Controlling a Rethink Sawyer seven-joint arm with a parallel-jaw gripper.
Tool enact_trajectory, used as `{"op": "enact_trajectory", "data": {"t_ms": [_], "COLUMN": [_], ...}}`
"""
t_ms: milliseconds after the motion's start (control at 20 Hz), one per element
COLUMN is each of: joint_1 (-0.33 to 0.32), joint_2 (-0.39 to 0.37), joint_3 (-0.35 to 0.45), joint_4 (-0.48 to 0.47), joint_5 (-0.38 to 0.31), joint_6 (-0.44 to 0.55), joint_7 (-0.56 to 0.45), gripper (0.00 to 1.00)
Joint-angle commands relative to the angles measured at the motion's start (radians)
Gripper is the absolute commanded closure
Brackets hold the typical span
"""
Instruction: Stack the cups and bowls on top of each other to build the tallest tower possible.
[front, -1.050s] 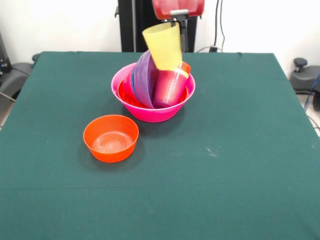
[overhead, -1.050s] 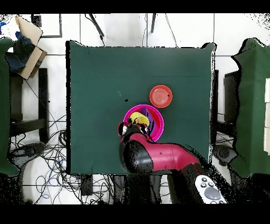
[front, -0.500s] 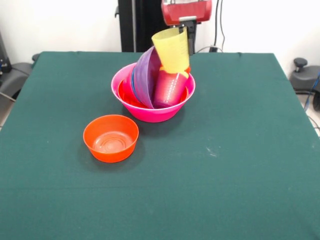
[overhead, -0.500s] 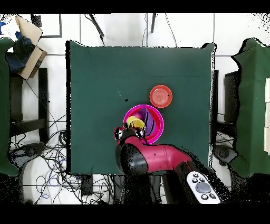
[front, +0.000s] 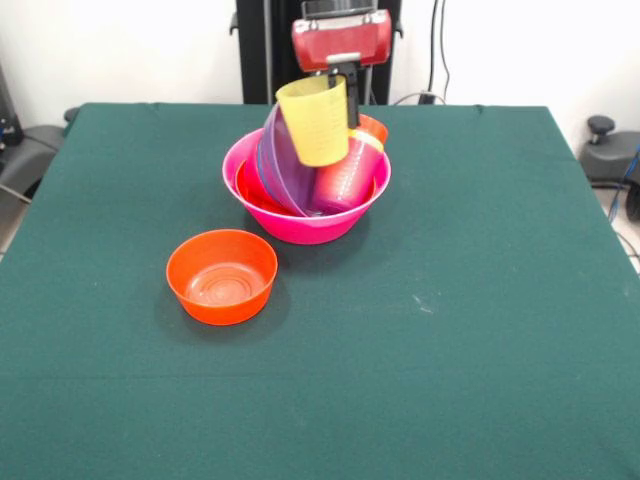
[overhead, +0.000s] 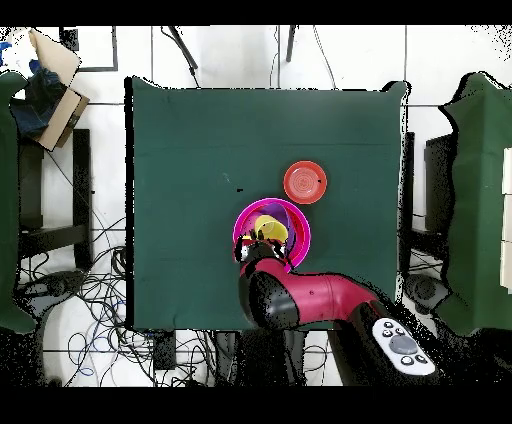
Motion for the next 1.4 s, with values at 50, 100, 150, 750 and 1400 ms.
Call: {"op": "enact_trajectory", "data": {"t_ms": [50, 100, 150, 750, 1400], "joint_1": [-0.044, -0.050, -0.054, -0.104, -0.315], "joint_2": [0.156, 0.164, 0.172, 0.160, 0.229], "joint_3": [-0.024, -0.023, -0.022, 0.047, 0.258], "joint_4": [-0.084, -0.090, -0.096, -0.081, -0.086], "joint_5": [-0.127, -0.136, -0.144, -0.177, -0.214], "joint_6": [0.008, 0.008, 0.007, 0.049, 0.186], "joint_7": [0.017, 0.016, 0.014, 0.028, -0.075], "gripper": [1.00, 1.00, 1.00, 1.00, 1.00]}}
